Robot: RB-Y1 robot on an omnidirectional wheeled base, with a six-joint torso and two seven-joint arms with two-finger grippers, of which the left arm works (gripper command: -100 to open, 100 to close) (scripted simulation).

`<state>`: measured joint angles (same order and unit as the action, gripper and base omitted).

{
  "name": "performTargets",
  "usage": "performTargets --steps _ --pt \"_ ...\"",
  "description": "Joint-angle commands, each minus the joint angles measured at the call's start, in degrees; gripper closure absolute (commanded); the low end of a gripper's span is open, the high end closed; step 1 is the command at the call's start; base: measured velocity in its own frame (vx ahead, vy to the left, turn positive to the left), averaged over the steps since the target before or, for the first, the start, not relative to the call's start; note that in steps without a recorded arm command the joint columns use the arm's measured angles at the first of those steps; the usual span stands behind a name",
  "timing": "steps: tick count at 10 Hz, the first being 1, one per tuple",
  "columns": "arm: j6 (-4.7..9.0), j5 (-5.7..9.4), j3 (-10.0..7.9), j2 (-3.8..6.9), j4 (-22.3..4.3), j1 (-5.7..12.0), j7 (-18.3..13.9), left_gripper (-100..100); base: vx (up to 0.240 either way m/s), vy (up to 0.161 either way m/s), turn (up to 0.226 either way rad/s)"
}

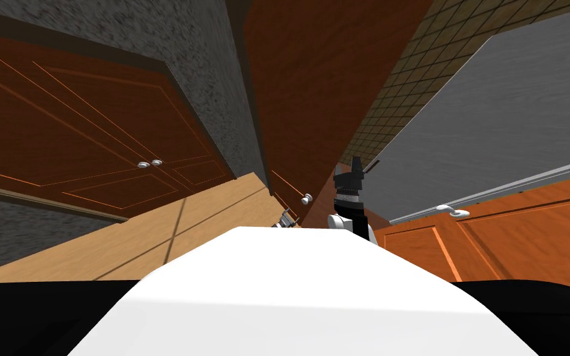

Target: Push the door open

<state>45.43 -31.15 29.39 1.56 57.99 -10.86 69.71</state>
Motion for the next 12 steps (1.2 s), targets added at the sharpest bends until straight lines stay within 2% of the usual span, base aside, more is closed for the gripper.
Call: performTargets --steps 1,2,5,7,10,11,12 --pt "0.0 0.0 0.0 0.0 0.0 0.0 0.0 -100 0.11 0.018 0.0" --pt "0.03 0.0 -0.06 0.76 -0.33 0.13 0.26 -100 0.104 -0.067 -0.034" --pt "0.07 0.09 -0.26 1.12 -0.8 0.3 0.43 -100 0.117 -0.145 0.0" --pt "0.11 0.17 -0.41 0.79 -1.19 0.45 0.57 -100 0.138 -0.15 -0.017" --pt "0.17 0.28 -0.66 -0.97 -1.79 0.66 0.79 -100 0.137 -0.141 -0.018" --pt "0.16 0.27 -0.64 -0.63 -1.8 0.72 0.77 -100 0.045 -0.058 0.007" --pt "0.16 0.27 -0.64 -0.63 -1.8 0.72 0.77 100 -0.003 0.005 -0.001"
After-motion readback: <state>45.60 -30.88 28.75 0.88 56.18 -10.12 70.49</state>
